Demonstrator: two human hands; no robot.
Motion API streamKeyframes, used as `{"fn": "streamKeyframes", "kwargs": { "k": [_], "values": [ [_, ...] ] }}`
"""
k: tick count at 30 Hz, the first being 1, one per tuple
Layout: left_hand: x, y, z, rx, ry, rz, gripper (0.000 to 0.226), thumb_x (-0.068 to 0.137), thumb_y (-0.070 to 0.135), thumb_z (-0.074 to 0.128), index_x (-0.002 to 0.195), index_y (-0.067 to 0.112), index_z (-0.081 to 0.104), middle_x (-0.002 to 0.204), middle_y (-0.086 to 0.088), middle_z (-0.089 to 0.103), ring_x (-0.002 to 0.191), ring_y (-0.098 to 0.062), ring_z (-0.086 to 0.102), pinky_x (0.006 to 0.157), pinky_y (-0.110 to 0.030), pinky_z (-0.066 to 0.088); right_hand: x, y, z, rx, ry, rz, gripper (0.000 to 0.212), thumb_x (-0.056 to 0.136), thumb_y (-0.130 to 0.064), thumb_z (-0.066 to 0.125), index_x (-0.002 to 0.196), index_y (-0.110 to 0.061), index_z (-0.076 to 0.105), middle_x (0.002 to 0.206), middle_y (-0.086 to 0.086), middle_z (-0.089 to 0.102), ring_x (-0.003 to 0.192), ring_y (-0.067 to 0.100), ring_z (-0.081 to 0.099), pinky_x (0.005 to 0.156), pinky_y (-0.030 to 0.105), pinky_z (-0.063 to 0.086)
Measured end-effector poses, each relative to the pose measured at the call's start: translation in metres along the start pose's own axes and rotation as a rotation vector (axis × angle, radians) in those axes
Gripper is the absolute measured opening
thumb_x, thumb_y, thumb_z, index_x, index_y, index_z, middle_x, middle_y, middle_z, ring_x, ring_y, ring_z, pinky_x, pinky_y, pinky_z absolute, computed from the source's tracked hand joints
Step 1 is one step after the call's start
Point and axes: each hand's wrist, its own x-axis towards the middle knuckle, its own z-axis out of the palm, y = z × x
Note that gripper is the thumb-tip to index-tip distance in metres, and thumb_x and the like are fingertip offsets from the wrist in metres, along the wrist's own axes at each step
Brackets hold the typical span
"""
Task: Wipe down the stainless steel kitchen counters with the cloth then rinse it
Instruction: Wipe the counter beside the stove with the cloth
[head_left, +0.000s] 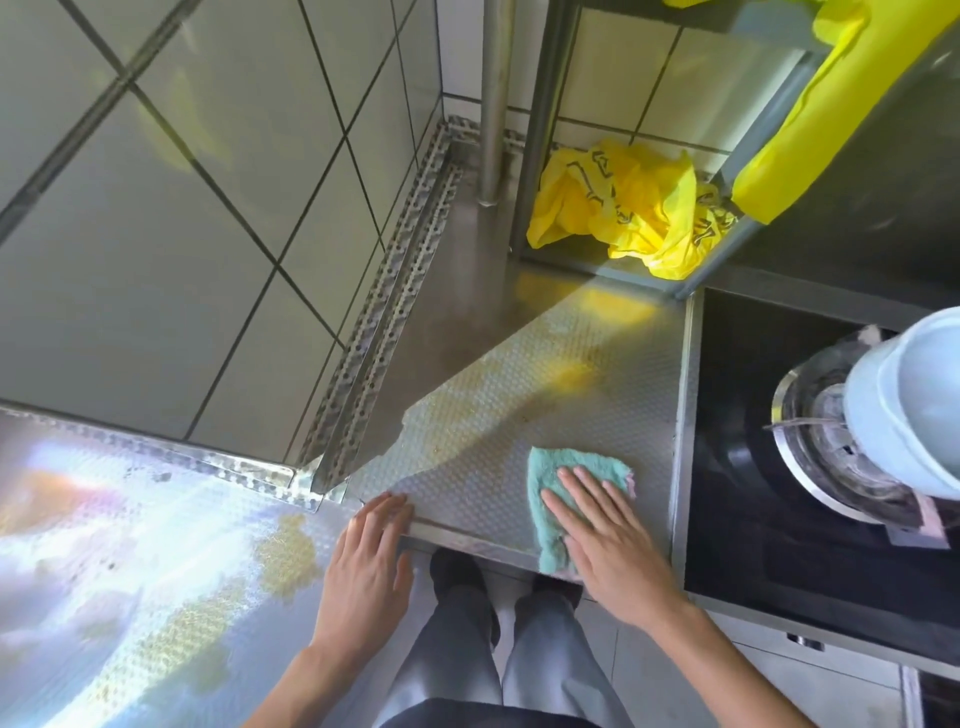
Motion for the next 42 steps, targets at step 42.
{"fn": "streamKeyframes", "kwargs": {
  "k": [42],
  "values": [
    [0.000, 0.008, -0.006, -0.058, -0.003, -0.040, 0.065, 0.076, 0.004, 0.079, 0.138, 0.012, 0.063, 0.146, -0.002, 0.059, 0.145, -0.023, 0.049, 0.120, -0.033, 0.034, 0.081, -0.001, -0.023, 0.031, 0.014, 0.119, 0.059, 0.104, -0.042, 0.021, 0.160, -0.024, 0.024, 0.170, 0.007, 0.011, 0.158, 0.027, 0.006, 0.128, 0.052, 0.009]
  ]
}}
